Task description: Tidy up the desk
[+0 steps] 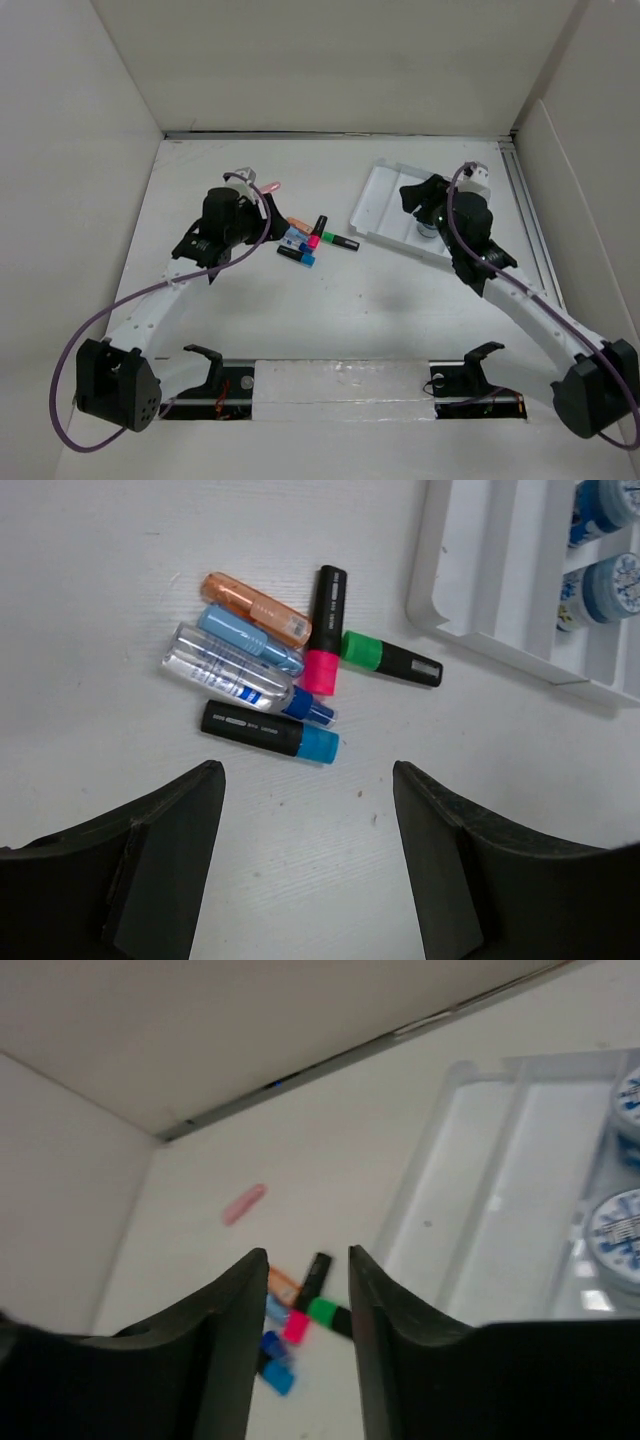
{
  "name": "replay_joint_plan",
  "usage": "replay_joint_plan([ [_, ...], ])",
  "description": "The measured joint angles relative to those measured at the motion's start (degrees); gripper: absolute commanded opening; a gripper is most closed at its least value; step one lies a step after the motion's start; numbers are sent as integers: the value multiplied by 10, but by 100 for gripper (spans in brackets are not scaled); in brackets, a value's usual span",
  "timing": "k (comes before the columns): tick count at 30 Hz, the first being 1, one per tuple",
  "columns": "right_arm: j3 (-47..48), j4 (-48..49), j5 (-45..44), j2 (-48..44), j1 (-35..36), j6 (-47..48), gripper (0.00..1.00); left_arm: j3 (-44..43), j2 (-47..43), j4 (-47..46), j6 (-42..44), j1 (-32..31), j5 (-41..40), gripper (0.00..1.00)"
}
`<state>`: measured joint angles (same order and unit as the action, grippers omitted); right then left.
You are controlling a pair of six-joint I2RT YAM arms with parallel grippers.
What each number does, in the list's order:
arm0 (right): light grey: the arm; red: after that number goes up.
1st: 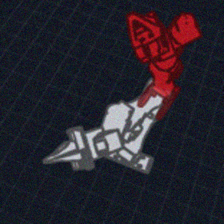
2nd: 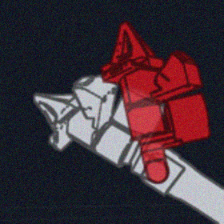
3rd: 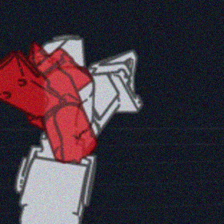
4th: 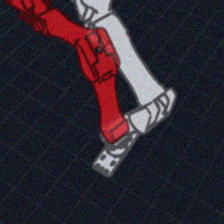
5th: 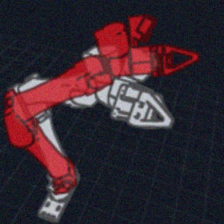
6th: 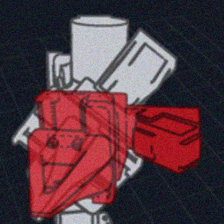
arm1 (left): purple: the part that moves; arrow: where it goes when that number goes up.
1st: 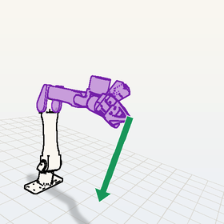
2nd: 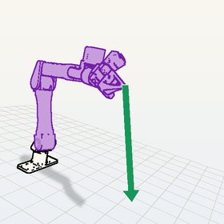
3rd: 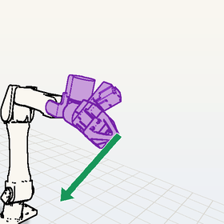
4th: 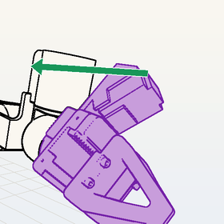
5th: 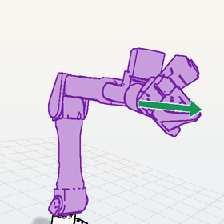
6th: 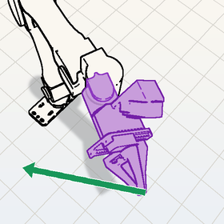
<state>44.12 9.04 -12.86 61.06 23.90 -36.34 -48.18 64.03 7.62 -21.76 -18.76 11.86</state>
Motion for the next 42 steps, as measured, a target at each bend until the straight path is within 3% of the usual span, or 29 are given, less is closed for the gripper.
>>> replay_joint_plan([
  [1,-7,9,0,-19,14,1,15,-3,11,5,-2,-3,-7,62],
  [2,-19,18,1,-38,27,3,7,-4,20,9,-3,-4,-17,61],
  [4,-41,27,0,-71,50,2,0,-5,34,17,-10,-4,-38,60],
  [6,-52,26,0,-91,67,7,0,-5,40,26,-17,-4,-57,59],
  [9,-52,28,1,-97,87,12,17,-5,41,35,-35,-4,-92,56],
  [11,-52,31,5,-92,96,14,36,-5,41,38,-49,-4,-116,55],
  [14,-52,37,15,-73,107,19,48,-4,43,46,-78,-4,-151,54],
  [21,-56,38,29,-34,111,27,55,72,63,-14,-164,-8,-204,54],
  [25,-56,42,31,-33,111,31,56,30,173,-4,-187,-98,-301,56],
  [28,-56,44,31,-27,112,32,56,-25,243,-12,-195,-148,-330,56],
  [42,-56,46,52,21,115,36,58,-28,282,-54,-207,-129,-367,56],
])
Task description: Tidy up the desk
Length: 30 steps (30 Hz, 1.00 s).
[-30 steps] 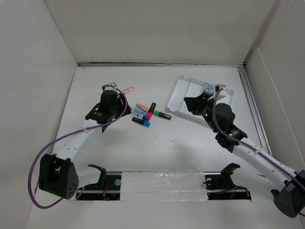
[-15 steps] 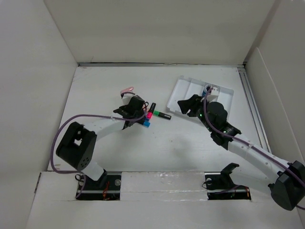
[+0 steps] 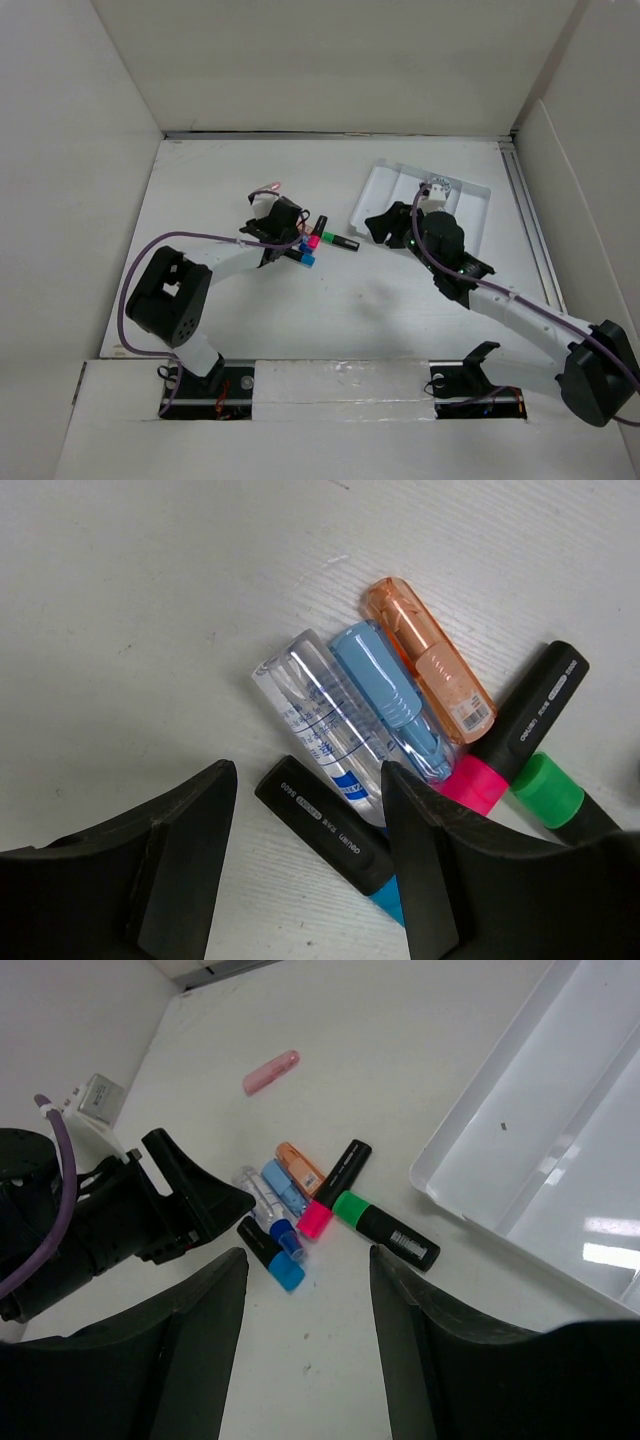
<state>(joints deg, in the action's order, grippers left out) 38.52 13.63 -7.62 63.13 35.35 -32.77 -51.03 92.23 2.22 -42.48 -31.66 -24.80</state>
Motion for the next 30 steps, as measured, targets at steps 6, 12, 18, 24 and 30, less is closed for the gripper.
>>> replay_joint_plan([
  [6,1,2,18,21,0,0,58,-5,14,-28,1,0,-6,56],
  [12,1,1,30,35,0,0,58,-6,41,-46,1,0,-5,53],
  [18,1,2,31,35,0,0,58,-8,56,-58,1,0,-8,37],
  [24,8,3,38,47,0,3,58,-9,63,-69,0,0,-13,26],
  [30,11,3,38,50,0,4,58,-9,62,-69,-1,0,-14,11],
])
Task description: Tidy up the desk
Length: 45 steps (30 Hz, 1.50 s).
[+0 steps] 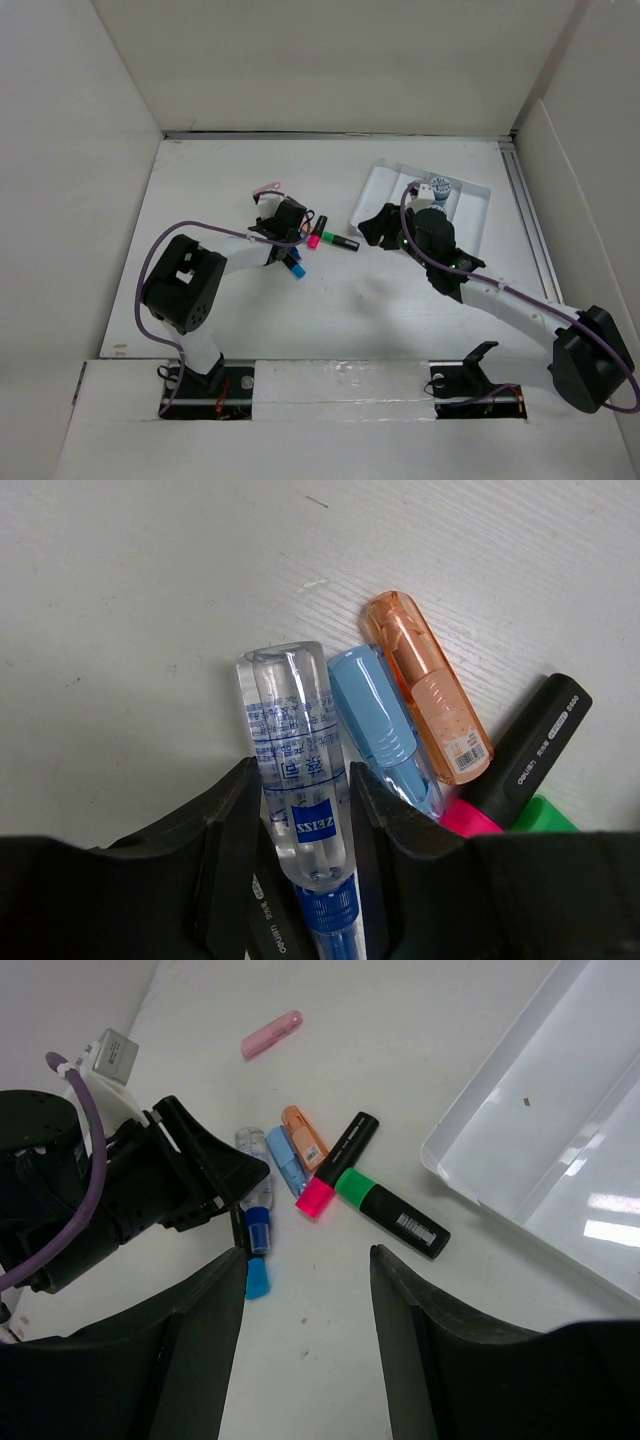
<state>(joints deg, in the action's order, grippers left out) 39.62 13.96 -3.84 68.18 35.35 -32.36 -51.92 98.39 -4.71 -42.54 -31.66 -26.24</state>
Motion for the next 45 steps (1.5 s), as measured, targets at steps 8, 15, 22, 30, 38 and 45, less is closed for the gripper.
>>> replay_joint_plan([
  [8,1,-1,-2,5,0,0,58,0,-54,25,0,-5,-7,4],
  [15,-4,-4,-33,-24,0,0,57,0,-166,21,7,-14,-8,3],
  [22,-32,-7,-106,-169,0,-1,56,-38,-180,2,38,-68,3,5],
  [30,-3,-68,-182,-413,0,3,24,-239,-38,-52,94,-208,64,5],
  [38,79,-65,-215,-524,-1,11,0,-444,154,-79,135,-262,134,6],
  [45,82,-117,-212,-492,-1,11,3,-611,313,-100,183,-281,207,7],
])
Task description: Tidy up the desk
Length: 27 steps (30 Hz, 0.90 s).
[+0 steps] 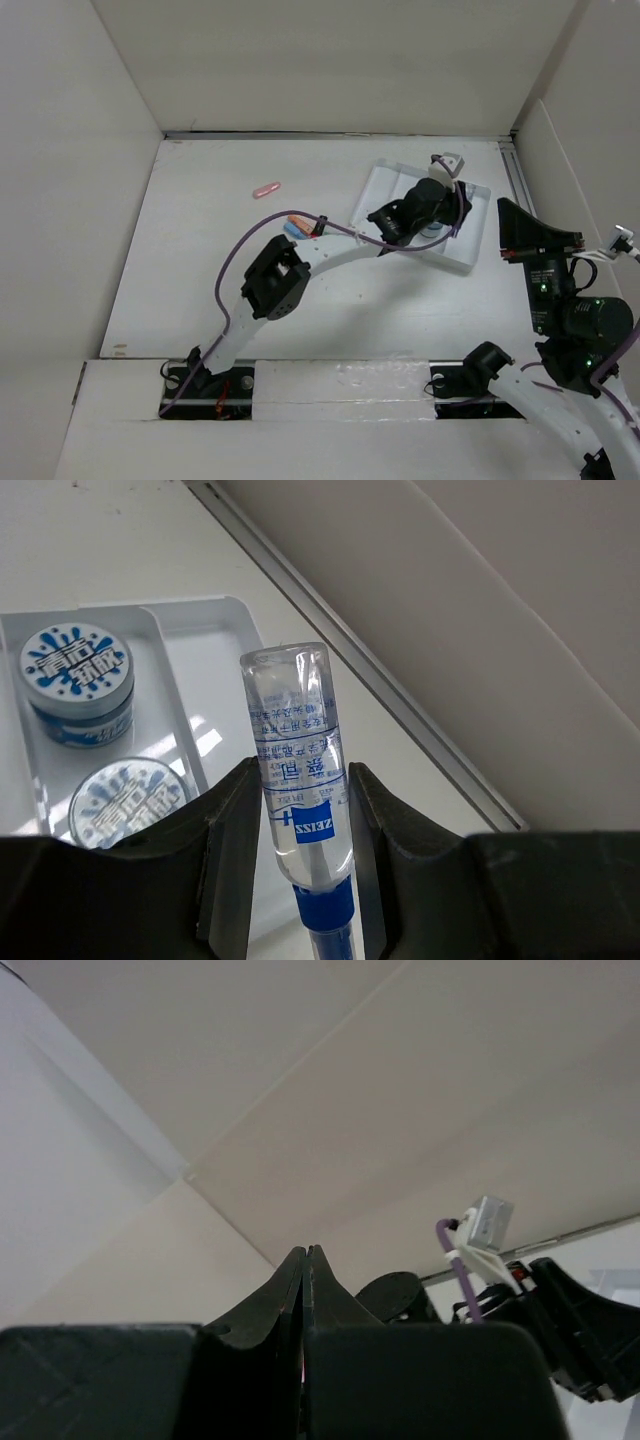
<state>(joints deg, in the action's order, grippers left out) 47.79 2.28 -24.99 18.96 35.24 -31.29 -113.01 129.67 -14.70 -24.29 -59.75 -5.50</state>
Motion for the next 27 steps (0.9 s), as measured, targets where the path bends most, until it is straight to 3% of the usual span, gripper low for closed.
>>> replay_joint_plan([
  [8,0,-17,13,12,0,0,5,-162,162,-8,33,3,61,12],
  [17,-7,-23,15,23,0,0,7,-196,218,-10,37,3,60,16],
  [20,-7,-23,16,31,0,0,7,-198,225,-12,37,3,54,28],
  [27,-10,-23,16,41,0,0,13,-198,228,-29,37,4,46,70],
])
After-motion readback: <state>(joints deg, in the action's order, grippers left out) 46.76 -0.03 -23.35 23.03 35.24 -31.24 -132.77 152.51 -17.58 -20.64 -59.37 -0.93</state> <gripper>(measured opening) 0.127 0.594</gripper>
